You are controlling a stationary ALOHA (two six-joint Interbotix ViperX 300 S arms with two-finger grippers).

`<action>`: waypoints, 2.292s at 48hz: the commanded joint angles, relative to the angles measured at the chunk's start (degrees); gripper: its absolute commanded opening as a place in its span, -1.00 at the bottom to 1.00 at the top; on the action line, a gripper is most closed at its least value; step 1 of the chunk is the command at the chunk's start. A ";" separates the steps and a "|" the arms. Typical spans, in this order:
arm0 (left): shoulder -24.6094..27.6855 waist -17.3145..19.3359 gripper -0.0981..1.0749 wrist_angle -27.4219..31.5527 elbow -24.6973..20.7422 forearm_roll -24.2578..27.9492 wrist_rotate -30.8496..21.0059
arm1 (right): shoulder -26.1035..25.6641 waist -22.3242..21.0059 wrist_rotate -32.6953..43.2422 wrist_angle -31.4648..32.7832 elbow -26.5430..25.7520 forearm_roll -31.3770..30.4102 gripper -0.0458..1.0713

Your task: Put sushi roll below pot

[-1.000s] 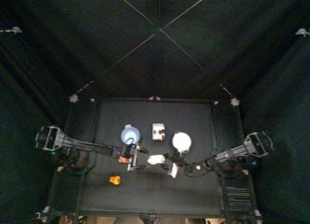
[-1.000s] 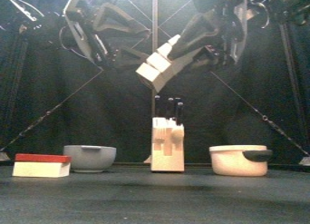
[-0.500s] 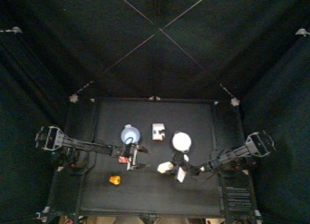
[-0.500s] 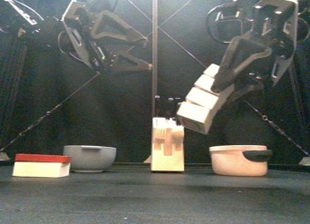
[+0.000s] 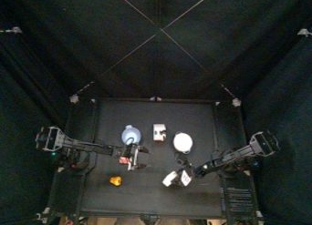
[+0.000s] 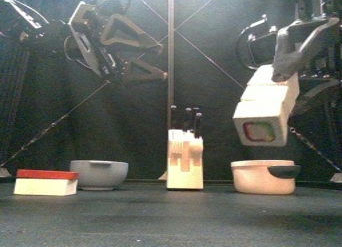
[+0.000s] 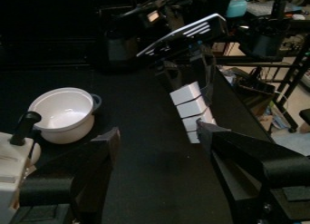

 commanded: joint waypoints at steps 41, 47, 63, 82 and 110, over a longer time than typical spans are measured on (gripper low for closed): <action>-0.70 1.14 0.86 -0.18 -0.18 -0.26 0.00 | -4.48 -5.19 -0.44 -3.69 6.50 12.74 0.12; -0.70 1.23 0.86 -0.18 0.00 -0.26 0.00 | -5.10 -3.34 -0.18 6.68 5.45 8.44 0.12; -0.70 1.14 0.86 -0.26 0.26 -1.49 0.00 | -2.81 10.11 0.88 43.68 -5.45 12.57 0.12; -0.79 1.32 0.86 -0.18 0.26 -1.41 0.09 | 18.28 19.16 17.40 63.81 -17.49 12.04 0.12; -0.70 2.64 0.86 -0.18 0.35 -1.32 0.09 | 30.15 23.29 25.05 79.28 -23.47 11.78 0.13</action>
